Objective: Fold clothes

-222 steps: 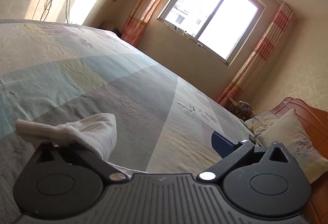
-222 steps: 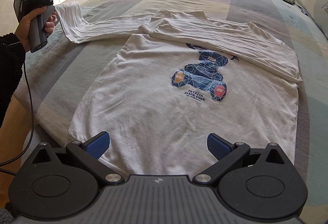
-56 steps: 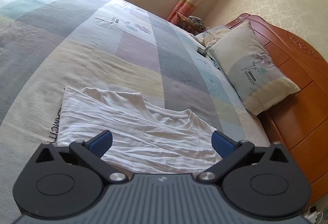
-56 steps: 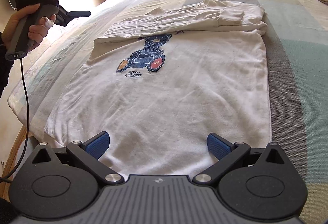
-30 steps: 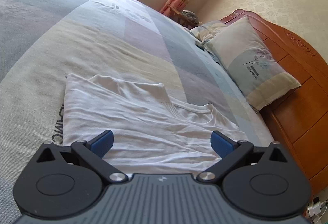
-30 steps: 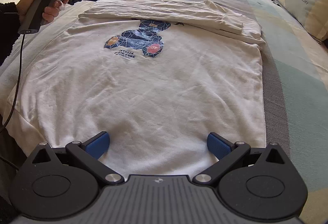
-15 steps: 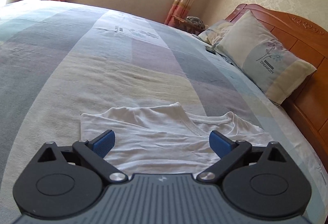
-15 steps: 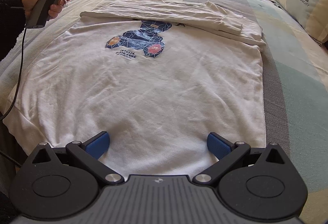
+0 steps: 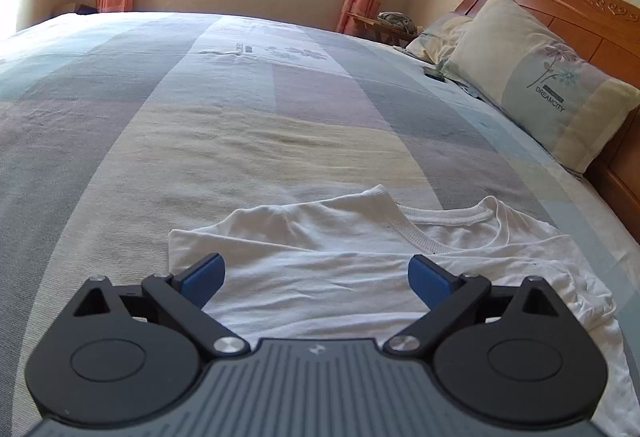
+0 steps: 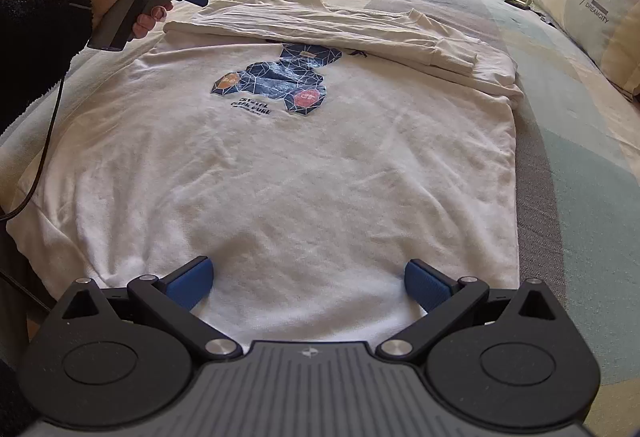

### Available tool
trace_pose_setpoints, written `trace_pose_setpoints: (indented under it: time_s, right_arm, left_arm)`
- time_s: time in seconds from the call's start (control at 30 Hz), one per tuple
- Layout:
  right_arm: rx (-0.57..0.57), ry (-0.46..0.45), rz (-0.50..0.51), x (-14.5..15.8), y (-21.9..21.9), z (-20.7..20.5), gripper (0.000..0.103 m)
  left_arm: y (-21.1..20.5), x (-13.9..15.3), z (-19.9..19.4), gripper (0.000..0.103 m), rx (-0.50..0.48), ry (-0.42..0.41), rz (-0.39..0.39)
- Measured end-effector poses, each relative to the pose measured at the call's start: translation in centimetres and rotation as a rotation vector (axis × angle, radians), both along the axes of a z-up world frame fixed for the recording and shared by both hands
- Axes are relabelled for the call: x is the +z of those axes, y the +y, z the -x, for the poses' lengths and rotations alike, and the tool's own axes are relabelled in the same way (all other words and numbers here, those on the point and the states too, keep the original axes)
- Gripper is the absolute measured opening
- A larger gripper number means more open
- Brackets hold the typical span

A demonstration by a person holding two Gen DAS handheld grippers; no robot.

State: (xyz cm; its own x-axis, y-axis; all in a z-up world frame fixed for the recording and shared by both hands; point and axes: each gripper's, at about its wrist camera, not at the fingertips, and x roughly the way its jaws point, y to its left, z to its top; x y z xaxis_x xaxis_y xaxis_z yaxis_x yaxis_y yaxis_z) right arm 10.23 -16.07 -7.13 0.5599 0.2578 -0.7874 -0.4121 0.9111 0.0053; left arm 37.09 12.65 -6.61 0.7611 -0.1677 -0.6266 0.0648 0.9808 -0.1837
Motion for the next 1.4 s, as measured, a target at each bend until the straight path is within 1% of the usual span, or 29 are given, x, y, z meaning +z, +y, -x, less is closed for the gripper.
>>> trace_pose_setpoints:
  time_s: [0.07,0.1,0.13,0.2,0.27,0.3,0.37,0.47,0.5,0.57,0.6,0.67,0.73,0.77,0.87,0.97,1.03,1.1,1.17,1.23,1.27,1.33,1.4]
  right_arm:
    - [-0.001,-0.004,-0.003,0.0,0.0,0.1,0.103]
    - [-0.002,-0.006,-0.003,0.0,0.0,0.1,0.103]
    - [-0.004,-0.009,-0.003,0.0,0.0,0.2,0.103]
    - [-0.009,-0.013,0.0,0.0,0.1,0.2,0.103]
    - [-0.012,-0.01,0.006,0.0,0.2,0.1,0.103]
    - [-0.014,-0.007,0.005,0.0,0.2,0.0,0.103]
    - [-0.014,-0.009,0.003,0.0,0.2,0.0,0.103]
    - [-0.019,-0.008,0.004,0.0,0.2,0.0,0.103]
    - [-0.021,-0.004,0.006,0.0,0.3,0.0,0.103]
    - [-0.028,0.016,0.009,0.4,0.2,0.1,0.103]
    - [-0.032,0.028,0.01,0.6,0.1,0.2,0.103]
    - [-0.039,0.046,0.007,1.1,-0.2,0.6,0.103]
    - [-0.051,0.026,-0.019,2.0,-1.0,1.4,0.103]
    - [-0.06,0.014,-0.034,2.5,-1.4,1.8,0.103]
    - [-0.091,-0.008,-0.084,3.3,-2.5,1.9,0.103]
    - [-0.123,0.009,-0.118,2.9,-2.9,1.0,0.103]
    - [-0.139,0.023,-0.123,1.9,-3.0,0.4,0.103]
    - [-0.139,0.006,-0.063,0.7,-2.5,0.5,0.103]
    - [-0.13,-0.022,-0.009,-0.1,-2.1,0.9,0.103]
    - [-0.13,-0.04,-0.013,-0.3,-2.3,1.3,0.103]
    - [-0.129,-0.048,-0.014,-0.4,-2.4,1.4,0.103]
    - [-0.126,-0.063,-0.013,-0.5,-2.5,1.7,0.103]
    - [-0.124,-0.085,-0.014,-0.6,-2.5,1.9,0.103]
  left_arm:
    - [-1.3,-1.0,-0.3,0.098,-0.013,0.052,-0.078]
    - [-2.0,-1.7,-0.6,0.098,-0.01,0.098,-0.125]
    - [-2.4,-2.2,-0.5,0.098,-0.005,0.118,-0.163]
    - [-3.0,-2.4,0.0,0.098,-0.005,0.102,-0.202]
    - [-3.4,-1.2,0.8,0.098,0.002,0.105,-0.193]
    - [-3.7,-0.3,1.6,0.098,-0.009,0.076,-0.193]
    - [-4.8,1.6,3.5,0.098,-0.065,0.009,-0.209]
    - [-7.0,3.0,5.7,0.099,-0.153,-0.038,-0.264]
    - [-7.5,3.1,6.2,0.099,-0.171,-0.035,-0.278]
    - [-8.3,2.8,6.6,0.099,-0.182,0.001,-0.293]
    - [-8.6,2.7,6.9,0.098,-0.176,0.02,-0.289]
    - [-8.8,3.1,8.1,0.098,-0.178,0.034,-0.251]
    - [-9.2,3.5,9.8,0.098,-0.206,0.033,-0.218]
    - [-9.6,3.4,10.7,0.099,-0.223,0.038,-0.218]
    - [-11.0,2.5,13.4,0.099,-0.265,0.07,-0.258]
    - [-11.9,0.6,16.3,0.099,-0.281,0.099,-0.277]
    - [-12.1,-0.8,18.3,0.099,-0.265,0.117,-0.3]
    - [-12.0,-1.8,20.3,0.099,-0.238,0.113,-0.306]
    - [-11.4,-2.1,22.3,0.099,-0.193,0.116,-0.26]
    - [-10.8,-2.2,23.8,0.1,-0.14,0.139,-0.201]
    - [-10.6,-2.2,24.5,0.1,-0.12,0.141,-0.186]
    - [-10.6,-2.1,25.7,0.101,-0.1,0.145,-0.187]
    - [-10.8,-1.9,26.4,0.101,-0.087,0.16,-0.205]
